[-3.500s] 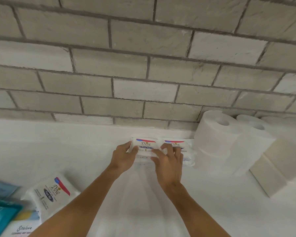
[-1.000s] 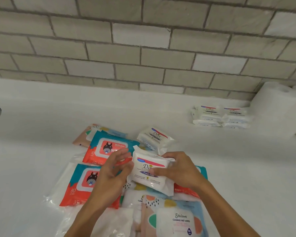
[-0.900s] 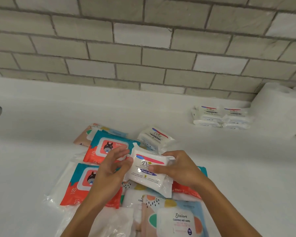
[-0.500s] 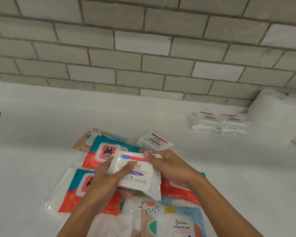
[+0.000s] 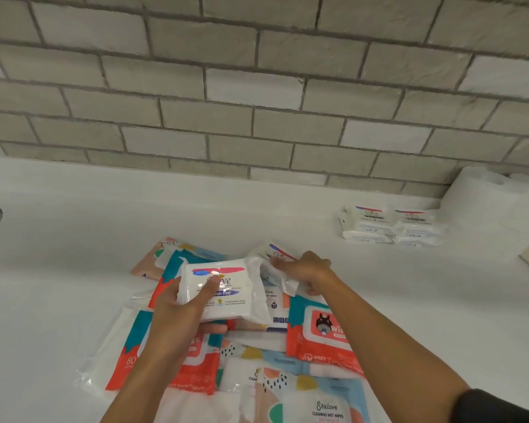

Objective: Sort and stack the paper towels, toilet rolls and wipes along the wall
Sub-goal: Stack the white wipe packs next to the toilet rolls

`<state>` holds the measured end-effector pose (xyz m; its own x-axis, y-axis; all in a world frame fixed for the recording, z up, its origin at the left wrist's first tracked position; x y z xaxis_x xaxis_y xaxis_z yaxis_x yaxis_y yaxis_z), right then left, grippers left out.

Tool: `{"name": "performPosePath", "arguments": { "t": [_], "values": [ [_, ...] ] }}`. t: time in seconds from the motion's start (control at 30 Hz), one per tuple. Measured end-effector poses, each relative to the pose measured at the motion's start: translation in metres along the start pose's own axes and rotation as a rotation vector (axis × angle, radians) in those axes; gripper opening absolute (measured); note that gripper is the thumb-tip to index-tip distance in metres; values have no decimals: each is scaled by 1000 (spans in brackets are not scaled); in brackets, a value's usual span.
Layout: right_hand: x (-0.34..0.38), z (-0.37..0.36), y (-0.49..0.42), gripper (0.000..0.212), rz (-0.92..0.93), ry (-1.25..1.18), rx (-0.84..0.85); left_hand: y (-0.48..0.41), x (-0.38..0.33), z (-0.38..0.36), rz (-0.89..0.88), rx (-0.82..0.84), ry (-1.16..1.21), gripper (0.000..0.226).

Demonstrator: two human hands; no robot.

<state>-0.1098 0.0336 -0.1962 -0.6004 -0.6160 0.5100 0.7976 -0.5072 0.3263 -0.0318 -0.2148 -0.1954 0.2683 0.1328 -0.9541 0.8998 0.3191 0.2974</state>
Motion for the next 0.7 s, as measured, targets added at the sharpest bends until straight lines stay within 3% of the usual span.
{"name": "performPosePath", "arguments": {
  "t": [0.27, 0.4, 0.53, 0.6, 0.7],
  "values": [
    [4, -4, -2, 63, 56, -71, -34, -3, 2, -2, -5, -33, 7, 54],
    [-1, -7, 0, 68, 63, -274, -47, 1, -4, -10, -16, 0, 6, 47],
    [-11, -3, 3, 62, 104, -547, -265, 3, -7, -17, -21, 21, 36, 40],
    [-14, 0, 3, 70, 109, -649, -335, 4, -7, -20, -14, 23, 44, 42],
    [-19, -1, 0, 91, 49, -793, -285, 3, -5, -25, -8, 31, 56, 41]
  ]
}}
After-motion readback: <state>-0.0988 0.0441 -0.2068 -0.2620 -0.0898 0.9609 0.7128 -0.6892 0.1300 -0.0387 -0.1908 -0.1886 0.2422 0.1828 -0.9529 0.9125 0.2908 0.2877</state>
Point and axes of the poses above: each hand's wrist, its own y-axis away from the middle knuckle, its own z-axis out of the back of the hand, x = y × z, the point moved 4 cm from there along -y, towards the middle knuckle, and after that the axes turned 11 degrees about -x, right-handed, at the moved point
